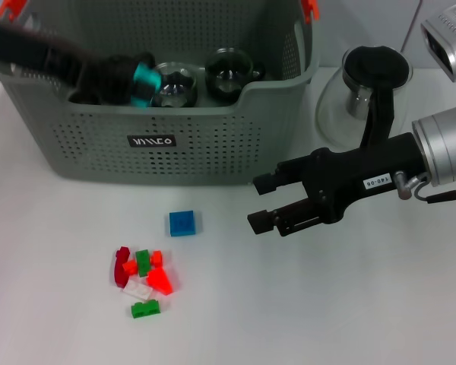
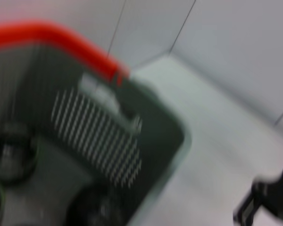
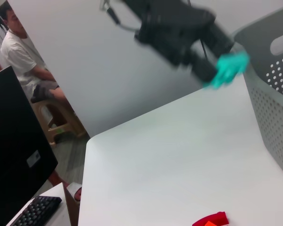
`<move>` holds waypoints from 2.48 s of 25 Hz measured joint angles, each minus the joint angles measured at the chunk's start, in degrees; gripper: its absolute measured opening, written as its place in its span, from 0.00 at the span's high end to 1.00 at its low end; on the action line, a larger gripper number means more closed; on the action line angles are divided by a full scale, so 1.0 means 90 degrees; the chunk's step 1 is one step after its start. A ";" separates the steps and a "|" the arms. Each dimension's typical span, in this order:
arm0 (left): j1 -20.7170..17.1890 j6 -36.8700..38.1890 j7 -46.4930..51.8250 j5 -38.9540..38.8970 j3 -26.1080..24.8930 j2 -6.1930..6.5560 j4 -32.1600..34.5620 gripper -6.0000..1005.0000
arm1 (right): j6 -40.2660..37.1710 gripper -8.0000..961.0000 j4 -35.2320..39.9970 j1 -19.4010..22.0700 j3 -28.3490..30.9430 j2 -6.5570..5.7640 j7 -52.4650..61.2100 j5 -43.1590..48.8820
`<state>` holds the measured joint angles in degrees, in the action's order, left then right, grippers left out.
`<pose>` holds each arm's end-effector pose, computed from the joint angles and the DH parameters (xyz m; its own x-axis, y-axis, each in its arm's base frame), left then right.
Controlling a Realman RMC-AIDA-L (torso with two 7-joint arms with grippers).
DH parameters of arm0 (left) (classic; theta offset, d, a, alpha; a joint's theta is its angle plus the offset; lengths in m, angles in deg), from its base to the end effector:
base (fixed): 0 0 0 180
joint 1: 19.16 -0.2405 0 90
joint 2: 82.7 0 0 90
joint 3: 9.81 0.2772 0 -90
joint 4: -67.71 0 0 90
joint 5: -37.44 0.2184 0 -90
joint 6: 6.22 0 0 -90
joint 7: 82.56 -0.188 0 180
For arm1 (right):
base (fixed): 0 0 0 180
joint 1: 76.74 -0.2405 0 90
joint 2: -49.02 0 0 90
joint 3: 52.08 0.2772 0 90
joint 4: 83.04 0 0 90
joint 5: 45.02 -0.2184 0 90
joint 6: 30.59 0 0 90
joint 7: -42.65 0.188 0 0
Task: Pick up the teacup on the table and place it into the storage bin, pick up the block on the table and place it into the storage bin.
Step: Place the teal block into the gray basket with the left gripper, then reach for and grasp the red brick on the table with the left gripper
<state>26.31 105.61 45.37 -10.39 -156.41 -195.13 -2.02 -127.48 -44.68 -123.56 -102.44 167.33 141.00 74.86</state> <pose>-0.1716 0.4059 0.0835 0.7687 0.5881 0.2516 0.6283 -0.7679 -0.1246 0.1613 0.3775 -0.0736 0.8805 -0.3854 -0.2762 -0.3467 -0.9206 0.1796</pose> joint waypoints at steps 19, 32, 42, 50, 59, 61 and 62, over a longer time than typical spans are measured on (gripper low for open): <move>0.0719 -0.3978 0.0485 0.0370 0.1672 0.0290 0.2055 0.60 | -0.0178 0.14 0.0017 0.0006 0.0000 -0.0100 0.0027 0.0000; 0.0584 -0.3654 0.0599 0.0516 0.1850 0.0163 0.1466 0.31 | -0.0269 0.14 0.0014 0.0036 -0.0014 -0.0119 0.0002 0.0000; -0.0340 -0.0970 0.0634 0.0470 0.1871 -0.0531 -0.1807 0.11 | -0.0231 0.14 0.0017 0.0024 0.0061 -0.0119 -0.0001 0.0000; -0.1087 0.0086 0.0183 0.0612 0.2097 -0.0814 -0.2825 0.05 | -0.0202 0.14 -0.0035 -0.0031 0.0208 -0.0069 -0.0079 -0.0001; -0.1555 -0.0203 -0.0796 0.1655 0.2242 -0.1055 -0.2603 0.05 | -0.0047 0.14 -0.0068 -0.0017 0.0226 0.0074 -0.0029 -0.0071; -0.1700 -0.0507 -0.1195 0.1938 0.2401 -0.1142 -0.2496 0.05 | -0.0043 0.14 -0.0072 -0.0021 0.0225 0.0102 0.0027 -0.0080; -0.1727 -0.0588 -0.1301 0.1998 0.2438 -0.1159 -0.2462 0.05 | -0.0042 0.14 -0.0073 -0.0024 0.0225 0.0110 0.0050 -0.0090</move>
<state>10.77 100.32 33.66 7.59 -134.47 -205.56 -24.17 -127.86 -45.33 -123.77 -100.41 168.32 141.45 74.06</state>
